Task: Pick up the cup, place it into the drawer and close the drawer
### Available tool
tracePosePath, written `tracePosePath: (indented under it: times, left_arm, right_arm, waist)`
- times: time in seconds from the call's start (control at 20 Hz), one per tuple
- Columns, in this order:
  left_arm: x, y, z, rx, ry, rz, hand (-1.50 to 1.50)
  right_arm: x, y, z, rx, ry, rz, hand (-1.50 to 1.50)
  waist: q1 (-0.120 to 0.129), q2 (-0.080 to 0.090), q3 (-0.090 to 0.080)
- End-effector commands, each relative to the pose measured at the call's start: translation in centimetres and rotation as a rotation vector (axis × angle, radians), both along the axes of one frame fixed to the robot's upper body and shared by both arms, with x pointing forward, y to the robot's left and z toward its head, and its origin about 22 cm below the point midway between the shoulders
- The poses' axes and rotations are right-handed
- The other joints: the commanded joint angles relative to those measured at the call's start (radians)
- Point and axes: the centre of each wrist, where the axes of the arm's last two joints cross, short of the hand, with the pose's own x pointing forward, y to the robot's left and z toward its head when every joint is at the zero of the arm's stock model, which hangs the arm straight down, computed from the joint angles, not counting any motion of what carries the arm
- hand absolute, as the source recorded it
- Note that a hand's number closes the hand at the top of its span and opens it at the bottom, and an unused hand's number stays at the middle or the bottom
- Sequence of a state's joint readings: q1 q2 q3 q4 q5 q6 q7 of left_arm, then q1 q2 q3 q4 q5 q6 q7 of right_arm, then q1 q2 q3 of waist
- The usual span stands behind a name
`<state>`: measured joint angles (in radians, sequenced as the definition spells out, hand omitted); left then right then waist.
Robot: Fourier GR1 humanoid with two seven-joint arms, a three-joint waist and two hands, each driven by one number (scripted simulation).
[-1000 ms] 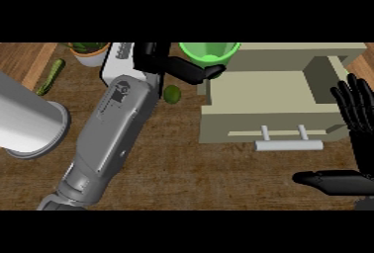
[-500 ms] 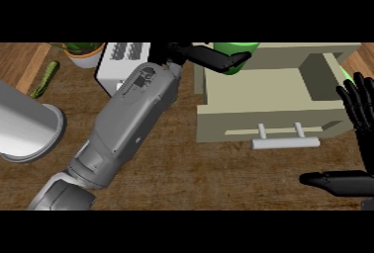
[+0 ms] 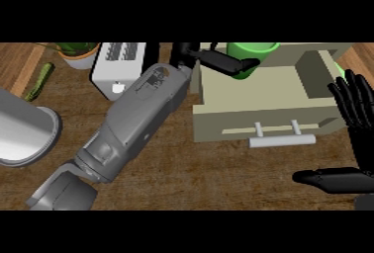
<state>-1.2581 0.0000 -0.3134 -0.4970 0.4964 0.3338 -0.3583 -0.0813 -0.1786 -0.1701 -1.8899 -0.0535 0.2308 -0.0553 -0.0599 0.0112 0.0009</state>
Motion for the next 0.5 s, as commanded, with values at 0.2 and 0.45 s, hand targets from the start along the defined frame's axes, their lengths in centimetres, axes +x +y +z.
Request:
tracePosePath:
  times: [0.2,0.45]
  left_arm:
    - [-0.8,-0.8,-2.4,0.179,0.039,0.022,1.5]
    - [-0.8,-1.4,-2.2,0.266,0.07,0.025,-1.5]
  right_arm:
    - [1.1,-0.5,0.7,-0.007,-0.011,0.012,-1.5]
    - [1.4,0.5,0.6,0.0,-0.008,0.022,-1.5]
  waist:
    - [-0.014,0.003,0.001]
    - [-0.033,0.008,0.001]
